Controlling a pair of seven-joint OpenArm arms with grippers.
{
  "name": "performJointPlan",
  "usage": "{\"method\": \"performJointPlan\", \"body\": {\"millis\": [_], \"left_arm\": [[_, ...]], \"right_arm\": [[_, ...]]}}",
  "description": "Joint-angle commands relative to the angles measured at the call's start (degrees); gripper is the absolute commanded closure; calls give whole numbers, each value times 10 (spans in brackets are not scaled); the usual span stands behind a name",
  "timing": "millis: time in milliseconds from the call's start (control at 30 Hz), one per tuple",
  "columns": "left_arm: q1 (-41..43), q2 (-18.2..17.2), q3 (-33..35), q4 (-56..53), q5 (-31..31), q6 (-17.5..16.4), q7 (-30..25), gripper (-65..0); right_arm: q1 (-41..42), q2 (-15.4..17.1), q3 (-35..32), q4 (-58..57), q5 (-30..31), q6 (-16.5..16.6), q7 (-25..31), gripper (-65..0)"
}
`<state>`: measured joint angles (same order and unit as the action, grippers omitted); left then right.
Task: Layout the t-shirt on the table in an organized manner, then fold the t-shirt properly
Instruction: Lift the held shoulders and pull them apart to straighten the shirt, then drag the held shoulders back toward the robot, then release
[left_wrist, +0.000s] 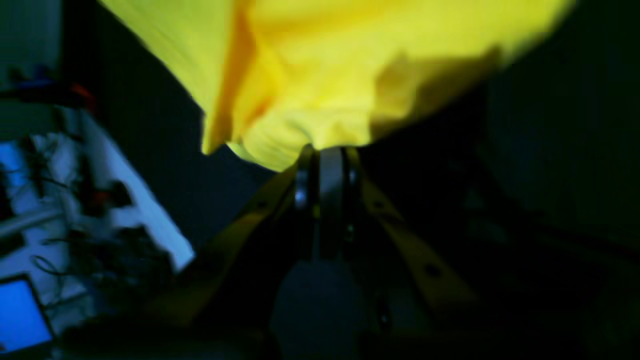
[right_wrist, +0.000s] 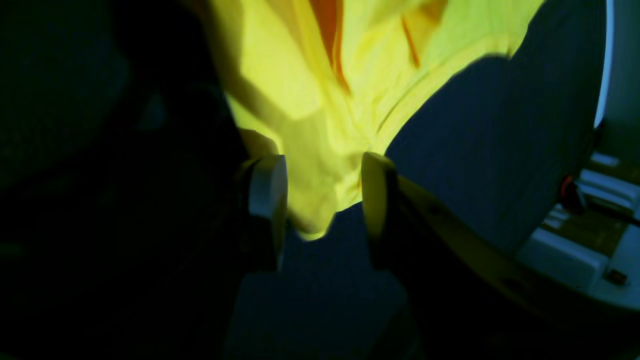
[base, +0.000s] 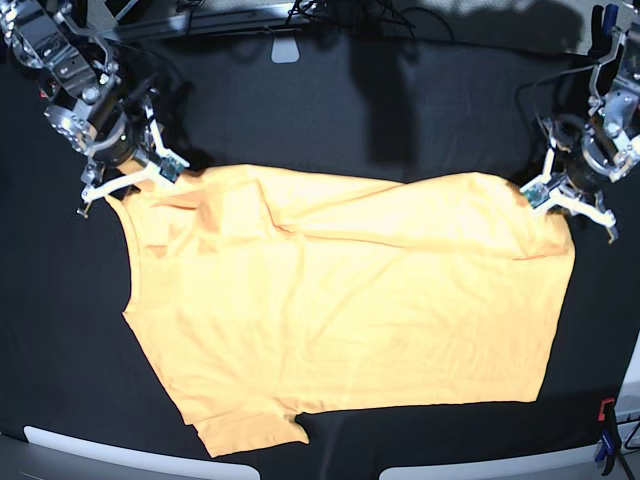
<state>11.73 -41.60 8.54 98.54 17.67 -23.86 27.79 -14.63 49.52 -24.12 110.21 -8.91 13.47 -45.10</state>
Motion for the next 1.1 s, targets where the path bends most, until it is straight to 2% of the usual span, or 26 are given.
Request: {"method": "performJointPlan", "body": {"millis": [0, 100, 333, 433, 567, 800, 900, 1033, 1067], "left_arm": [[-5, -9, -6, 10, 1, 10, 9, 0], [-1, -9, -6, 10, -4, 10, 26, 0], [1, 0, -6, 10, -17, 10, 29, 0], [2, 2, -6, 10, -17, 10, 29, 0], [2, 2, -6, 10, -17, 10, 27, 0], [2, 2, -6, 9, -17, 10, 26, 0], [2, 2, -6, 9, -17, 10, 26, 0], [2, 2, -6, 9, -17, 10, 26, 0], [2, 2, -6, 9, -17, 10, 24, 0]], "right_arm": [[4, 7, 5, 3, 0, -4, 5, -242], [5, 5, 5, -8, 2, -1, 5, -242], [5, 5, 5, -50, 1, 56, 10, -242], [7, 5, 5, -76, -15, 52, 23, -241], [7, 5, 5, -80, -53, 0, 29, -241], [16, 6, 5, -80, -56, -4, 45, -234], [16, 6, 5, -80, -57, -4, 48, -156], [16, 6, 5, -80, -57, -4, 52, 0], [16, 6, 5, -80, -61, -4, 52, 0]]}}
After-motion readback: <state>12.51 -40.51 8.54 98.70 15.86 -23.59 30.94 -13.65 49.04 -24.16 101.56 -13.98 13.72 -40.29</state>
